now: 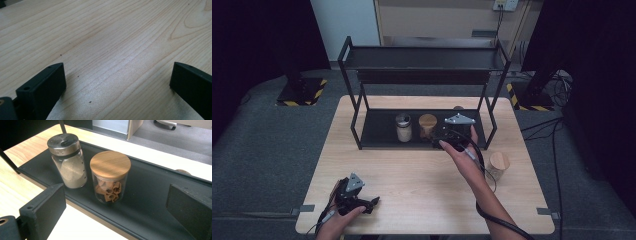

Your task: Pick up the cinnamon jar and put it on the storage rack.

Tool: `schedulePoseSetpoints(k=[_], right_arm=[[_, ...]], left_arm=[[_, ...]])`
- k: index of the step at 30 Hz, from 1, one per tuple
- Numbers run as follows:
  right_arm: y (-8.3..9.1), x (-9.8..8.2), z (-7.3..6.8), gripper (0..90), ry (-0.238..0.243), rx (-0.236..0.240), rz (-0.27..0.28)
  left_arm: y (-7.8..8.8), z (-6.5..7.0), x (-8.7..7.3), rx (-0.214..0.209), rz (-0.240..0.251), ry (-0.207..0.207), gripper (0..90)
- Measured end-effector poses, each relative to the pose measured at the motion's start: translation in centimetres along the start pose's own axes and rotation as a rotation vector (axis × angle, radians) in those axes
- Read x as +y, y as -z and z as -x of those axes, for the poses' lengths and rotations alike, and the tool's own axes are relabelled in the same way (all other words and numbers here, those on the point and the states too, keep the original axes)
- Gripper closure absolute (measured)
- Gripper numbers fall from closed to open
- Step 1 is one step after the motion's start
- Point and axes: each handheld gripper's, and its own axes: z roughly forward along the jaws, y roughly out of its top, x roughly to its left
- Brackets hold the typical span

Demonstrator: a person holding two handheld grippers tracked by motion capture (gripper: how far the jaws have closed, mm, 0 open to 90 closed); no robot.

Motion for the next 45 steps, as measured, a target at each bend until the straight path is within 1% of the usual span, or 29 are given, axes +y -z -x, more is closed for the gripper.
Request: schedulePoseSetpoints(k=[11, 17, 22, 39, 45], right_arm=[[1.9, 0.3, 0.8, 3.1, -0.019, 0.001, 0.005], [2.7, 0.5, 1.3, 3.1, -0.017, 0.001, -0.002], [3.4, 0.5, 1.7, 3.1, -0.029, 0.003, -0.005], [4.6, -0.2, 2.8, 3.1, -0.047, 0.0, -0.015], [4.9, -0.2, 3.0, 3.1, -0.043, 0.001, -0.016]], left_arm=[[0.0, 0.0, 0.0, 0.0, 0.0, 0.0, 0.0], [0.0, 0.0, 0.0, 0.001, -0.001, 0.001, 0.0], [0.0, 0.1, 0.0, 0.002, -0.001, 0.001, 0.0], [0.0, 0.1, 0.0, 0.003, 0.0, 0.003, 0.0], [0.0, 0.1, 0.0, 0.003, 0.0, 0.003, 0.0]])
